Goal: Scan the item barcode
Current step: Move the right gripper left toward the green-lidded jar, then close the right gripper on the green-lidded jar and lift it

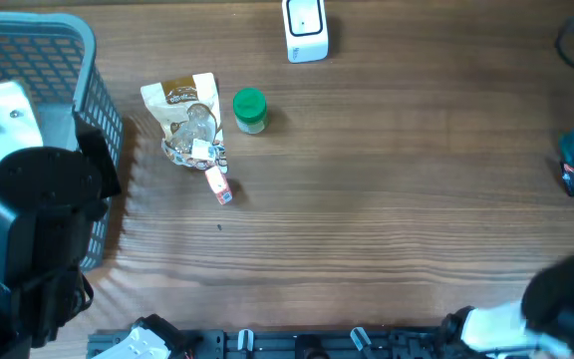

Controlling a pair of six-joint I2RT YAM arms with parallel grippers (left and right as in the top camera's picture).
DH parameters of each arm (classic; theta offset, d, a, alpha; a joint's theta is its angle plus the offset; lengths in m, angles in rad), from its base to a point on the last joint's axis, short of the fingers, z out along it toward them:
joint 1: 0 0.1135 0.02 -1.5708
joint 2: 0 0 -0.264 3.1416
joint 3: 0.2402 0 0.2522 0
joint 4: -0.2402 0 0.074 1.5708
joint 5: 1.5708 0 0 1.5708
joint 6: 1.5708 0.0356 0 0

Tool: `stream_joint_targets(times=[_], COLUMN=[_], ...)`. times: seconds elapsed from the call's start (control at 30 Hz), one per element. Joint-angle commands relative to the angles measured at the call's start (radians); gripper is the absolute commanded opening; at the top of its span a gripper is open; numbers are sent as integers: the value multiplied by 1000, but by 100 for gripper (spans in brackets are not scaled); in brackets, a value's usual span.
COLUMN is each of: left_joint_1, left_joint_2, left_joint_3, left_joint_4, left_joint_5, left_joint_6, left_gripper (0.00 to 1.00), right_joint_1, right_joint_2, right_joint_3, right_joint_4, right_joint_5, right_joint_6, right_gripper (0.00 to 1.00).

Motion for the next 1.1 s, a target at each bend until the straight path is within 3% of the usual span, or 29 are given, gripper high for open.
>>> stream_joint_targets(times=[0.0,0.07,0.17,0.27,0.43,0.53,0.77,1.07], left_joint_1=[3,3,3,3,3,3,3,3], left_joint_2=[1,5,8,8,8,8,10,10], left_joint_3=[-2,-2,-2,-2,-2,-5,-133,-148], left_joint_4=[0,0,0,0,0,0,0,0], left_joint_5=[94,235,254,307,320,320,312,278], left_joint_6=[5,5,5,5,5,5,5,5], left_gripper=[100,100,100,100,100,100,100,100], right_joint_1=[205,468,836,952,1043,1064,1089,1096], right_joint_2=[-63,-29,63,165,363,377,531,625], right_joint_3=[45,47,90,119,154,154,154,154], right_joint_4=[-121,-176,-175,-149,-73,34,282,253], right_joint_5=[-370,-345,-241,-274,-334,-344,-344,-335], right_joint_6=[-40,-55,-44,-3,-109,-169,-174,-223], right_gripper=[100,100,100,100,100,100,100,100])
